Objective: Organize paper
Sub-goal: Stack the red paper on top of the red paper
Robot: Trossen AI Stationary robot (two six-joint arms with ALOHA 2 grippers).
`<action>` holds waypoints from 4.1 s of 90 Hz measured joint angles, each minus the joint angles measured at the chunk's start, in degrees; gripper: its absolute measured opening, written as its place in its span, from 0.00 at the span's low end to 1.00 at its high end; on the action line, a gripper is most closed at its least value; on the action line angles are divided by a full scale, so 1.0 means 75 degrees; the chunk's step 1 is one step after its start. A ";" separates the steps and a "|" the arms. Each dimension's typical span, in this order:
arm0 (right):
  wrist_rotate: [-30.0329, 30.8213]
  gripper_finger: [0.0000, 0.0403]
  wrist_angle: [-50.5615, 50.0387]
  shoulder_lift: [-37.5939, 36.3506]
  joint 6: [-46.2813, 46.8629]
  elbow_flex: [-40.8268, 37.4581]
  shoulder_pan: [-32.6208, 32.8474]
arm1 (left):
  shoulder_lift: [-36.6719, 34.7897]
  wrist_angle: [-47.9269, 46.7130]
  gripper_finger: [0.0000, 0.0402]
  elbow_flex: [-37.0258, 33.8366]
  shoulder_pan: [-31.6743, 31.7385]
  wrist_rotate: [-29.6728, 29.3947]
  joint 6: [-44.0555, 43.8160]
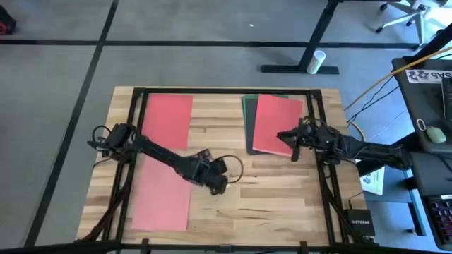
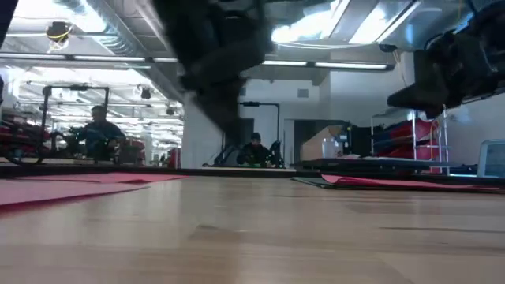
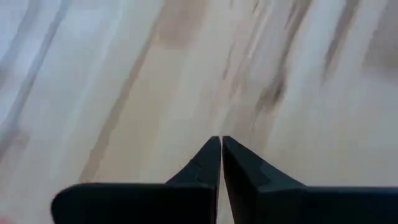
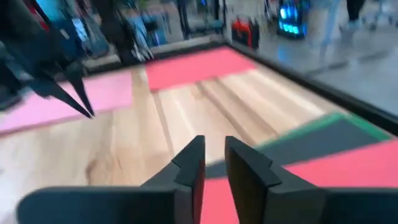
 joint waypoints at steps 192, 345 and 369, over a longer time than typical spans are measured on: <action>0.1104 0.40 -0.2273 0.9621 0.0122 0.5004 0.0956 | -0.0012 1.2558 0.00 -0.4934 0.3594 0.6175 0.1469; 0.1351 0.41 -0.1475 1.0428 0.0370 0.4998 0.1049 | -0.0012 1.2329 0.00 -0.4928 0.3565 0.6076 0.1804; 0.1611 0.40 -0.1478 1.0428 0.0364 0.4998 0.1049 | -0.0012 1.2329 0.00 -0.4928 0.3568 0.6076 0.1804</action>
